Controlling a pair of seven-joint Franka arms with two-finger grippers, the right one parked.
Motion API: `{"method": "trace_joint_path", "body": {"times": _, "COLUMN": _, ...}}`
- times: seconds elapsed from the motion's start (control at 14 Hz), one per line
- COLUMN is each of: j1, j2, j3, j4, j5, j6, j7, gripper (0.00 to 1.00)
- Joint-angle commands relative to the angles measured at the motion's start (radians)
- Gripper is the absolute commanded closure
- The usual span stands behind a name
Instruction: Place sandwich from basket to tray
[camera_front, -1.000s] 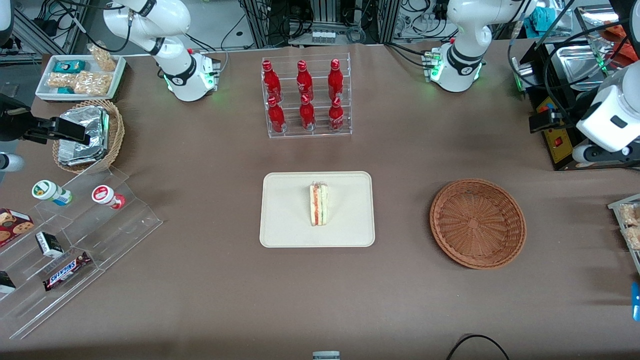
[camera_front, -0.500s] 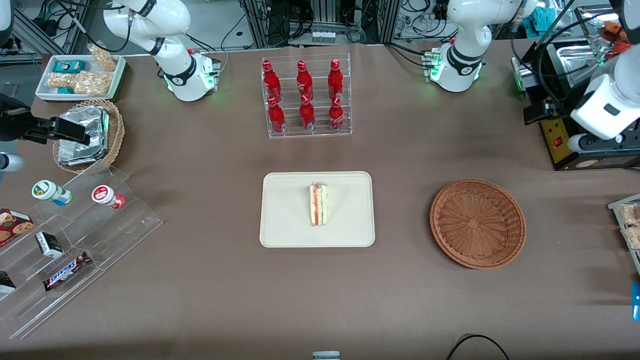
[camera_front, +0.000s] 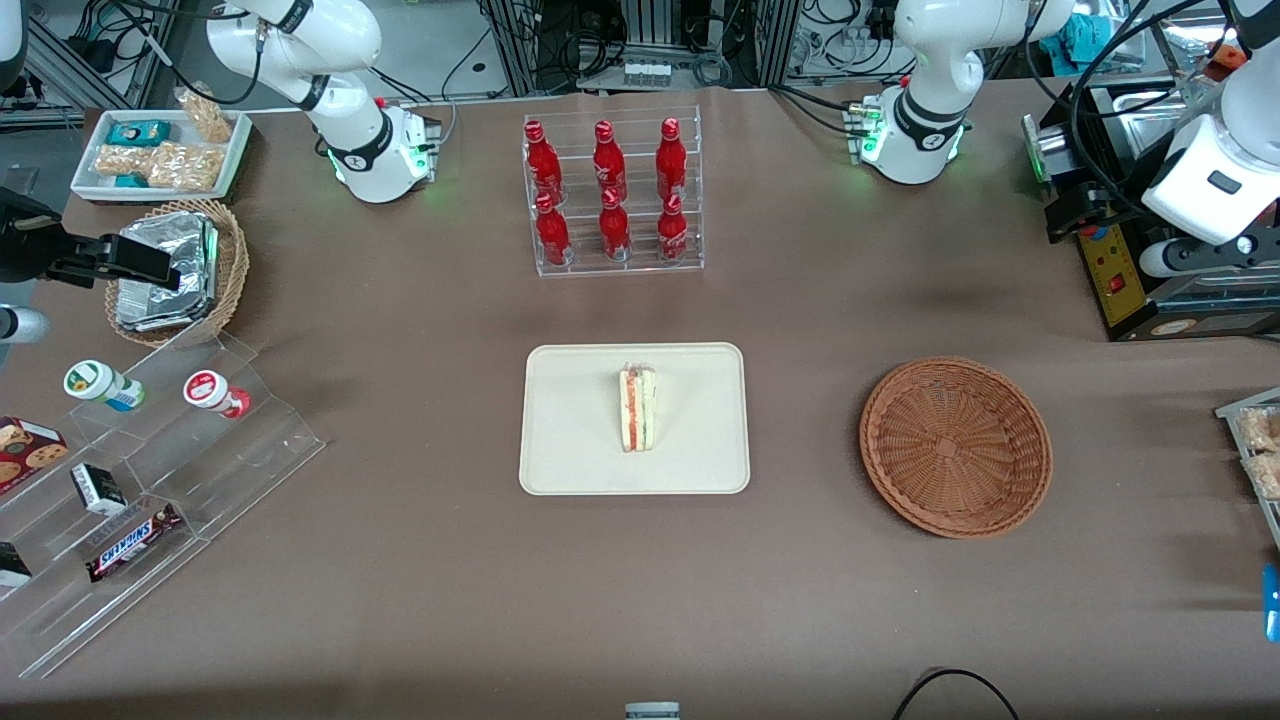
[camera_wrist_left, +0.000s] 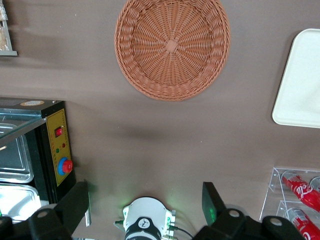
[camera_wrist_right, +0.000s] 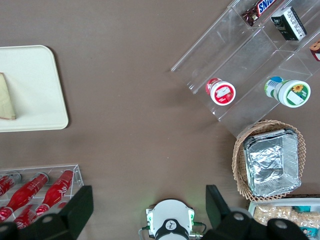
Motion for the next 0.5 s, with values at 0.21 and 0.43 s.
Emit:
{"method": "trace_joint_path", "body": {"times": 0.21, "j1": 0.012, "j2": 0.010, "j3": 0.001, "j4": 0.024, "j5": -0.019, "j6": 0.024, "j7": -0.015, "gripper": 0.00}}
{"method": "trace_joint_path", "body": {"times": 0.43, "j1": 0.012, "j2": 0.010, "j3": 0.001, "j4": 0.023, "j5": -0.020, "j6": 0.024, "j7": -0.013, "gripper": 0.00}}
